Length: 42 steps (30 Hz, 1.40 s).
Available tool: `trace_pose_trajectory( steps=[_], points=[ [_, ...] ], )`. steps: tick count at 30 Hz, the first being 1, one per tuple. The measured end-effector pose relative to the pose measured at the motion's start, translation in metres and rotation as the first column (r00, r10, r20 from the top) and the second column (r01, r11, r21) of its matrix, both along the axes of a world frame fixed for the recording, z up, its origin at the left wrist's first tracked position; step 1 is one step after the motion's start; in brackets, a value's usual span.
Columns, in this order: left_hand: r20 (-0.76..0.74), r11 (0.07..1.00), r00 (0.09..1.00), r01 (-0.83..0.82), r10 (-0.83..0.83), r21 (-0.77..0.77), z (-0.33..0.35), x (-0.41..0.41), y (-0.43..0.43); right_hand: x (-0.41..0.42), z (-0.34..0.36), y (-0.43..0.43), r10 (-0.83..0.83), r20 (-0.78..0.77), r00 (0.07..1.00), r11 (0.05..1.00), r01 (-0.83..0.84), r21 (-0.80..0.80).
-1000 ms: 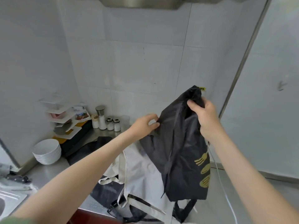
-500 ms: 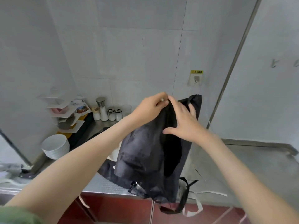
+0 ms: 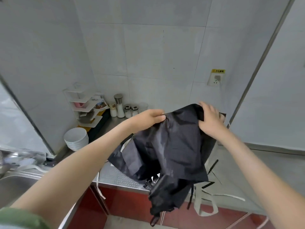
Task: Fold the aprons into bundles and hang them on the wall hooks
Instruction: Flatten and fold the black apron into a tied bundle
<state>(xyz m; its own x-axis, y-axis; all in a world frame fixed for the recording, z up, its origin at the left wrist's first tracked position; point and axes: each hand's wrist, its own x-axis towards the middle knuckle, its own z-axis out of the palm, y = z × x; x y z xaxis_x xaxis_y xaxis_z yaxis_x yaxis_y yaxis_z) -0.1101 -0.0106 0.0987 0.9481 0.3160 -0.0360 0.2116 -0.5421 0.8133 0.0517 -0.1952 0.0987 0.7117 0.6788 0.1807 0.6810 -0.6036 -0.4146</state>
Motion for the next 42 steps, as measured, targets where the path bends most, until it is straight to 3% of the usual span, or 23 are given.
trace_pose_trajectory(
  steps=[5,8,10,13,16,19,21,24,26,28,30,32,36,42],
  points=[
    [0.22,0.974,0.949,-0.227,0.224,-0.013,0.024,0.017,-0.004,-0.033,-0.01,0.0,0.436,0.08,0.896,0.898,-0.429,-0.095],
    [0.274,0.949,0.913,-0.264,0.304,-0.174,0.034,0.025,-0.008,-0.056,-0.014,0.008,0.584,-0.174,0.793,0.806,-0.591,0.009],
    [0.263,0.919,0.911,-0.228,0.318,-0.323,0.038,0.025,-0.014,-0.07,-0.017,0.014,0.578,-0.314,0.753,0.816,-0.537,0.215],
    [0.163,0.857,0.97,-0.076,0.183,-0.509,0.048,0.021,-0.026,-0.071,-0.018,0.022,0.408,-0.44,0.8,0.885,-0.228,0.407],
    [0.009,0.941,0.998,0.065,-0.065,-0.331,0.045,0.014,-0.033,-0.062,-0.014,0.025,0.338,-0.366,0.867,0.829,-0.09,0.552],
    [-0.161,0.983,0.972,0.157,-0.17,-0.09,0.038,0.007,-0.045,-0.058,-0.005,0.028,0.407,-0.42,0.811,0.791,-0.082,0.607],
    [-0.164,0.988,0.976,0.153,-0.147,0.029,0.037,0.005,-0.051,-0.058,0.0,0.035,0.387,-0.441,0.81,0.795,-0.051,0.604],
    [-0.127,0.958,0.992,0.06,-0.025,0.28,0.041,-0.003,-0.054,-0.049,-0.005,0.042,0.391,-0.254,0.884,0.876,-0.274,0.397],
    [-0.088,0.916,0.993,-0.04,0.082,0.399,0.041,-0.012,-0.052,-0.046,-0.012,0.046,0.385,-0.225,0.895,0.901,-0.311,0.303],
    [-0.068,0.895,0.985,-0.115,0.159,0.43,0.039,-0.025,-0.046,-0.048,-0.018,0.051,0.411,-0.306,0.859,0.897,-0.322,0.303],
    [-0.063,0.886,0.969,-0.191,0.239,0.421,0.036,-0.037,-0.041,-0.052,-0.021,0.052,0.495,-0.311,0.811,0.867,-0.438,0.239],
    [-0.067,0.883,0.937,-0.296,0.343,0.364,0.033,-0.051,-0.035,-0.061,-0.026,0.056,0.554,-0.306,0.774,0.831,-0.533,0.158],
    [-0.076,0.841,0.858,-0.476,0.509,0.258,0.028,-0.083,-0.029,-0.097,-0.034,0.074,0.608,-0.377,0.699,0.785,-0.6,0.153],
    [-0.008,0.653,0.667,-0.726,0.745,0.217,0.027,-0.153,-0.016,-0.178,-0.029,0.109,0.72,-0.399,0.568,0.683,-0.683,0.261]
  ],
)
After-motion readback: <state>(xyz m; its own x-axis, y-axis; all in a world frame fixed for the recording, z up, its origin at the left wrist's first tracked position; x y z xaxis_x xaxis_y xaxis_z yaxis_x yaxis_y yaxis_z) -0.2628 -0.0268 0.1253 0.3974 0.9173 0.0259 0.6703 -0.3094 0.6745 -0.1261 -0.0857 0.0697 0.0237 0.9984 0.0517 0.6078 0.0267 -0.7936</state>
